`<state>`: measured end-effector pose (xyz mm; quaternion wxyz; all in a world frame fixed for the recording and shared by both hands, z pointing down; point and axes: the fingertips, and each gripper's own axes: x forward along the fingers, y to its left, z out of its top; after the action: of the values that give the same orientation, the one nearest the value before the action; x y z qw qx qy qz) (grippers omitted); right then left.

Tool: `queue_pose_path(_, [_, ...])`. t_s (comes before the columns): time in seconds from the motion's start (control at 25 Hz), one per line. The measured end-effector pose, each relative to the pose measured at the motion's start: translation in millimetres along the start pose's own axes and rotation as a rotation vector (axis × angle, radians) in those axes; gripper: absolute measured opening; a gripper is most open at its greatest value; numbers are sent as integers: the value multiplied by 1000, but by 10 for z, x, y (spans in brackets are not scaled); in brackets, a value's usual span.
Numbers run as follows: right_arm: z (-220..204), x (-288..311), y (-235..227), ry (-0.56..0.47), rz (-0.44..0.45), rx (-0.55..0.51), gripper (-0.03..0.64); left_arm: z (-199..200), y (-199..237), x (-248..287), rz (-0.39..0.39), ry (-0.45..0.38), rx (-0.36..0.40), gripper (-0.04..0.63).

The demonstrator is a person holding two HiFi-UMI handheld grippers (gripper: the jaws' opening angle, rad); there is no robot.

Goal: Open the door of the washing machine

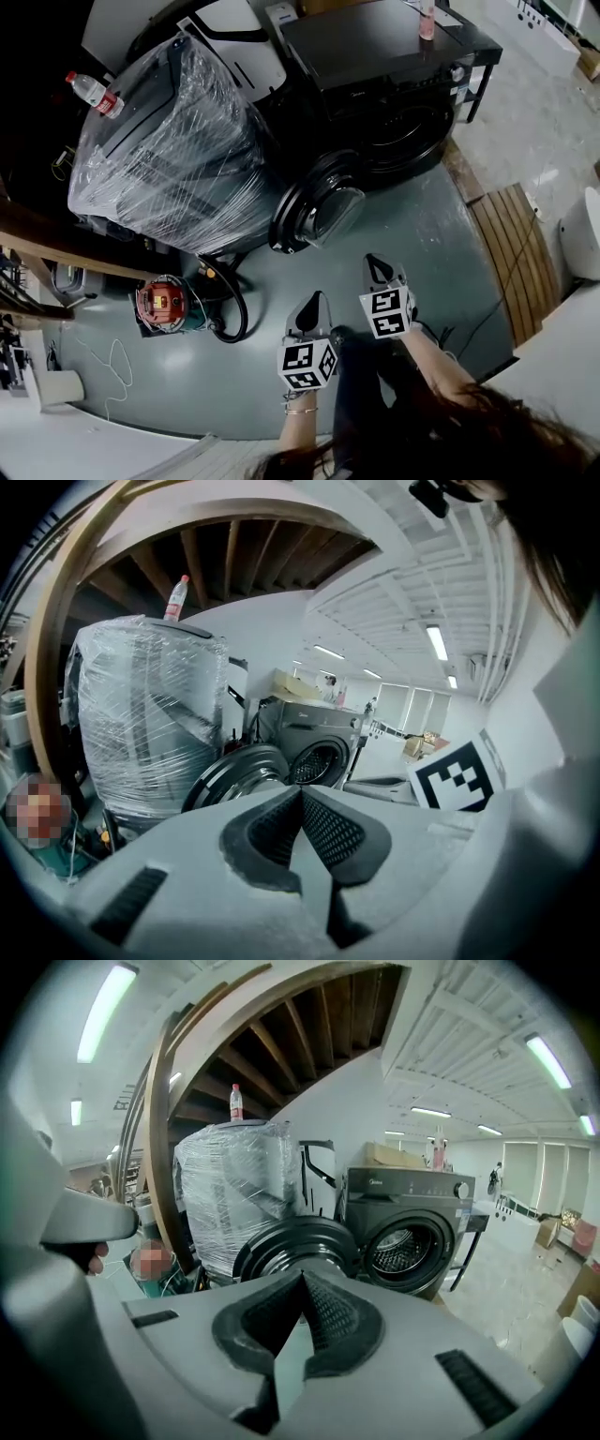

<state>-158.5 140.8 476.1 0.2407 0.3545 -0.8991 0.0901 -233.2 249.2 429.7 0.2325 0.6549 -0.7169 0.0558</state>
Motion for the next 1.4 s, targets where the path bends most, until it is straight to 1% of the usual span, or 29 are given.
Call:
queue_pose_path(0.12, [149, -251, -134, -38, -21, -17, 0, 134, -219, -52, -10, -18, 32, 12])
queue_pose_path(0.28, [235, -551, -282, -65, -37, 0, 0, 260, -484, -106, -28, -40, 61, 12])
queue_pose_path(0.56, [333, -1011, -526, -99, -58, 13, 0, 495, -880, -227, -45, -89, 73, 12])
queue_pose_path(0.72, [381, -1211, -586, -113, -60, 27, 0, 588, -1044, -314, -54, -103, 89, 12])
queue_pose_path(0.84, [439, -1323, -629, -122, -64, 18, 0, 679, -1159, -359, -70, -116, 94, 12])
queue_pose_path(0.96, [511, -1430, -686, -138, -73, 8, -1, 769, -1300, -385, -97, -128, 112, 12])
queue_pose_path(1.12, [609, -1551, -723, -155, -99, 5, -1, 861, -1438, -390, -152, -132, 139, 12])
queue_pose_path(1.4, [829, -1809, -791, -184, -174, 27, -1, 1024, -1582, -451, -244, -136, 175, 14])
